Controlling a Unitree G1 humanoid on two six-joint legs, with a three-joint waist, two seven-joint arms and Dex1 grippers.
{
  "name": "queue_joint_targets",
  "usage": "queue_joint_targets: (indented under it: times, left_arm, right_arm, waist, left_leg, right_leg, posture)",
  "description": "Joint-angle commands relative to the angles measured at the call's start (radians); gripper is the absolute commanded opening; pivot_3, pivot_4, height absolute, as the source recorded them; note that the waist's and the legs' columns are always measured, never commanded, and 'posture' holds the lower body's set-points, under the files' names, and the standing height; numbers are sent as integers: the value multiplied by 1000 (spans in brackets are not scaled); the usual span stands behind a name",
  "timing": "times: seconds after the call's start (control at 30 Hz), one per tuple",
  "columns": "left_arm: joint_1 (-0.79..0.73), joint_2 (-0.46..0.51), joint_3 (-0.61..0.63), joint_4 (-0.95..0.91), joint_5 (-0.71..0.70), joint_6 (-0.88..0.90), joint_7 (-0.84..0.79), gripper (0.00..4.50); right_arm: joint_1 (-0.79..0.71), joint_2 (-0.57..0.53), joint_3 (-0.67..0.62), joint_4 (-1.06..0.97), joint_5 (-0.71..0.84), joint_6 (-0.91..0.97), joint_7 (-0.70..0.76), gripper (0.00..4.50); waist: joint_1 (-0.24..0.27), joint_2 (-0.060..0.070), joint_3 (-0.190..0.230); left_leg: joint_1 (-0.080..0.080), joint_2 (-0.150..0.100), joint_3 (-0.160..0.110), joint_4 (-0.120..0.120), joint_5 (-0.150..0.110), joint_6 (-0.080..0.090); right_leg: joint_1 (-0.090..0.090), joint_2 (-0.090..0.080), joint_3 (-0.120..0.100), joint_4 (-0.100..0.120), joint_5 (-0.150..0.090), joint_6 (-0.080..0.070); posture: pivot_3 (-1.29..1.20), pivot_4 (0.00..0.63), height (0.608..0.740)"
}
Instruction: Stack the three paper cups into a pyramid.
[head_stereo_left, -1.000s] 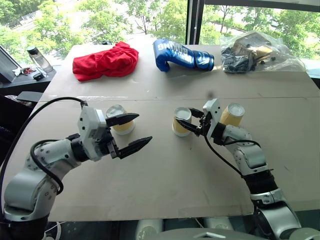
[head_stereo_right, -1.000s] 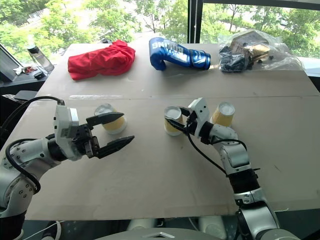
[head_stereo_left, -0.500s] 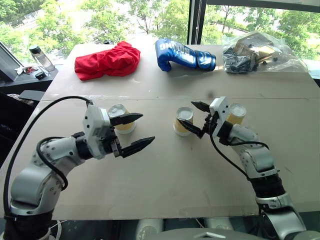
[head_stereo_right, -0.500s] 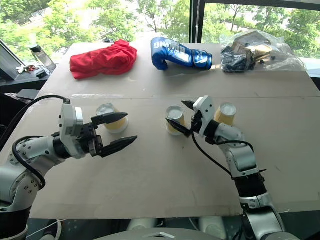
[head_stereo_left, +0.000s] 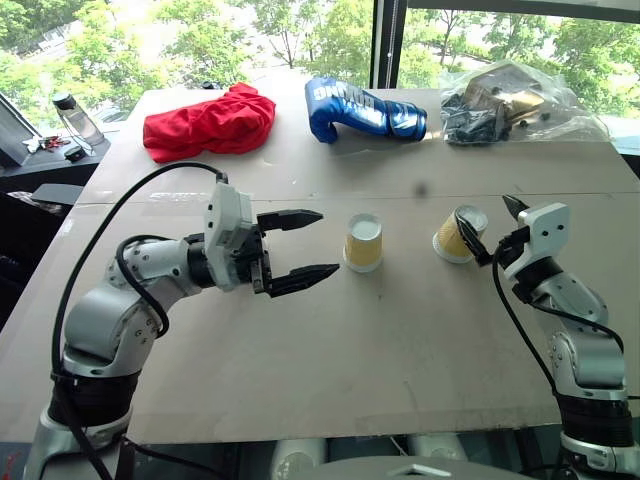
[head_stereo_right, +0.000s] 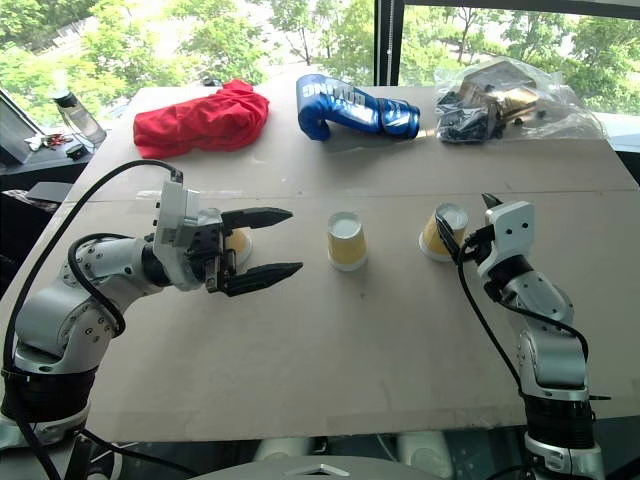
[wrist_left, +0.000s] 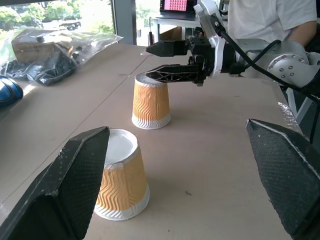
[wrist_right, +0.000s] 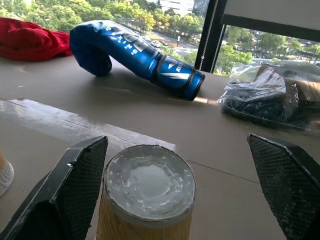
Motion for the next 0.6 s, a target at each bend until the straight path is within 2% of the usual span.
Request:
queue_joint_targets:
  times: [0.03,0.2,0.57,0.6]
  left_arm:
    - [-11,4,11,-4,7,-15,-10,4500]
    - [4,5,23,-14,13,-18,-4,4500]
    - [23,7,39,-32,15,-19,11,4500]
    - [24,7,40,-32,15,-20,12,4500]
  right_arm:
    - [-6,25,21,-51,42,27,-11,4415]
    - [-17,57,21,-22,52,39,-35,4415]
    - [-41,40,7,58,33,6,-48,4415]
    - [-41,40,8,60,33,3,-47,4189]
  waist:
    - [1,0,0]
    - [6,0,0]
    - [6,0,0]
    - [6,0,0]
  left_leg:
    - [0,0,0,0,-1,1]
    - [0,0,0,0,-1,2]
    - [0,-1,0,0,-1,2]
    - [0,-1,0,0,-1,2]
  right_leg:
    - [0,0,0,0,0,0]
    - [0,-1,0,-1,0,0]
    - [0,-1,0,0,0,0]
    - [0,-1,0,0,0,0]
  posture:
    - [0,150,740]
    - [0,150,740]
    - [0,150,740]
    - [0,150,740]
